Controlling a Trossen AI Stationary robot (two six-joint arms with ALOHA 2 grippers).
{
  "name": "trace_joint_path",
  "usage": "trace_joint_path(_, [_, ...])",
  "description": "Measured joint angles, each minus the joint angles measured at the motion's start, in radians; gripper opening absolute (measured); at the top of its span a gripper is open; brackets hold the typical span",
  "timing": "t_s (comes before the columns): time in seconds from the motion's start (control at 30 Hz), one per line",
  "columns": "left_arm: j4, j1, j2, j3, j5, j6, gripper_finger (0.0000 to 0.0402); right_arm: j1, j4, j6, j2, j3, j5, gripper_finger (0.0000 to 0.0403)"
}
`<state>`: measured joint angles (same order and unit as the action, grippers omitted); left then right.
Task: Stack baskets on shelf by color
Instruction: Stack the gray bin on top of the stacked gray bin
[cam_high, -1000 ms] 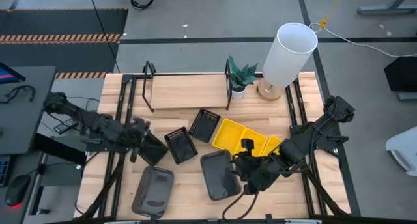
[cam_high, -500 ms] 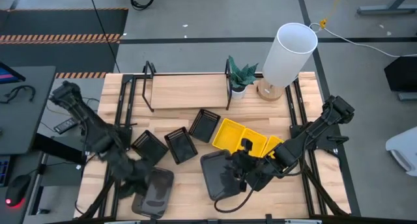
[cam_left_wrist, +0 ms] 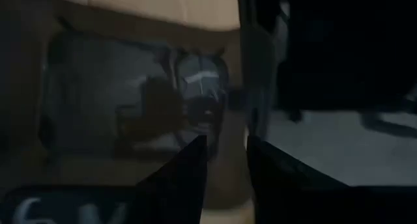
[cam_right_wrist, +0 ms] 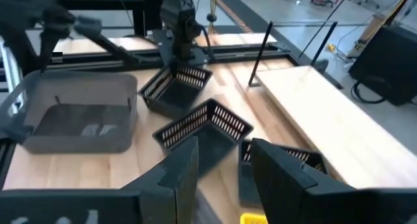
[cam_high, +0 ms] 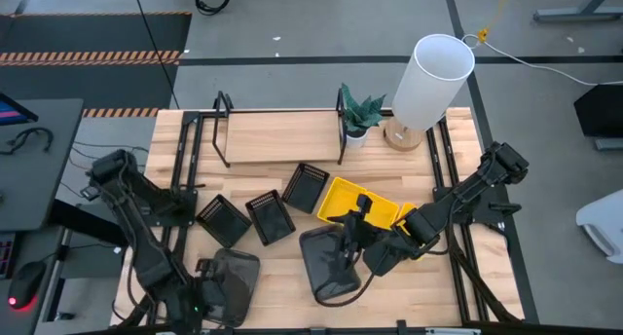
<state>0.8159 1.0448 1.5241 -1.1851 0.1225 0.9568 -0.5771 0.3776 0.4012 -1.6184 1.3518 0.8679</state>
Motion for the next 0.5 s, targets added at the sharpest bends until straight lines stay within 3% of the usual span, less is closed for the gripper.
trace_joint_path(0.17, [-0.084,-0.011,0.053,0.0,0.047,-0.011,0.0116,0.034,-0.017,-0.036,0.0,0.0,-0.01,0.0146])
trace_joint_path(0.3, [-0.153,-0.036,0.062,0.0,-0.025,-0.012,0.0122,0.056,-0.02,-0.058,0.0,0.0,-0.022,0.0146])
trace_joint_path(0.5, [-0.271,-0.01,0.062,-0.001,-0.04,0.005,0.0186,0.085,-0.03,-0.048,0.0,0.0,-0.034,0.0146])
